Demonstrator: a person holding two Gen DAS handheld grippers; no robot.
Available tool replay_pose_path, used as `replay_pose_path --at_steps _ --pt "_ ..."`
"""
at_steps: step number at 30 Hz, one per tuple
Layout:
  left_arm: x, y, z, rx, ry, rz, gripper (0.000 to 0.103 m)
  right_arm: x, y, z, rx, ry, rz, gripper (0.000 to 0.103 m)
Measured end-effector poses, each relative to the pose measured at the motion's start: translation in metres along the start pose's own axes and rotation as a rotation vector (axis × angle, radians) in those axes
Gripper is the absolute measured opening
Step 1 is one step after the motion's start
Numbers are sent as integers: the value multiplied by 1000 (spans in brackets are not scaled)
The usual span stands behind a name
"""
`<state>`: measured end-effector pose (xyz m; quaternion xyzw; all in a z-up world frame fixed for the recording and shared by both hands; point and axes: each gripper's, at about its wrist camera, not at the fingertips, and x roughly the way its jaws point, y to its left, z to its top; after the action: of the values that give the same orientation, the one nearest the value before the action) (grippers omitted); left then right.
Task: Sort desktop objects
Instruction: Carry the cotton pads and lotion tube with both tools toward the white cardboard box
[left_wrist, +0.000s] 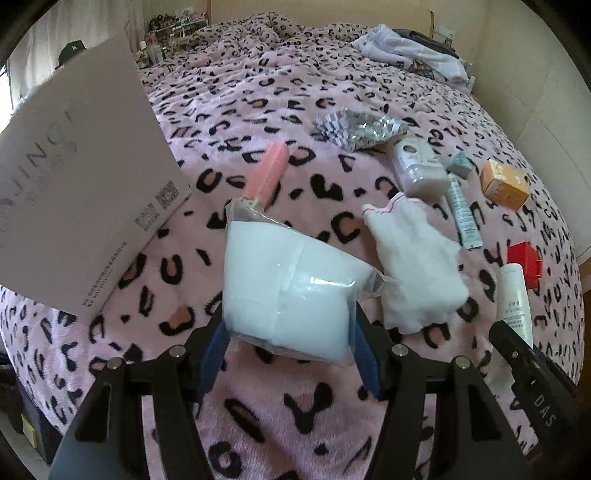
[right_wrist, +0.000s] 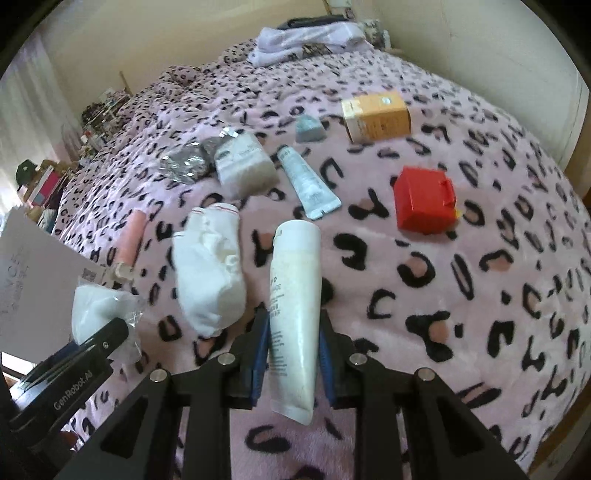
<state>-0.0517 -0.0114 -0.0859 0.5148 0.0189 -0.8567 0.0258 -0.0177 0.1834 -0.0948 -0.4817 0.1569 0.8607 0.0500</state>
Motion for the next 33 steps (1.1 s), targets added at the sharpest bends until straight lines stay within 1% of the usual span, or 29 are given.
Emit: replay_pose_path --at_steps 8,16,23,33 --pt "-39 11 0 -6 -27 18 62 -30 33 3 -64 -39 13 25" --pt "-71 31 -4 -32 -49 26 62 -60 58 -1 -122 -73 31 25" --pt "-91 59 -7 -72 -62 51 62 -72 86 -5 -181 -76 58 25" --pt "-101 114 -11 -146 -44 95 62 -78 145 -14 -284 -51 127 25"
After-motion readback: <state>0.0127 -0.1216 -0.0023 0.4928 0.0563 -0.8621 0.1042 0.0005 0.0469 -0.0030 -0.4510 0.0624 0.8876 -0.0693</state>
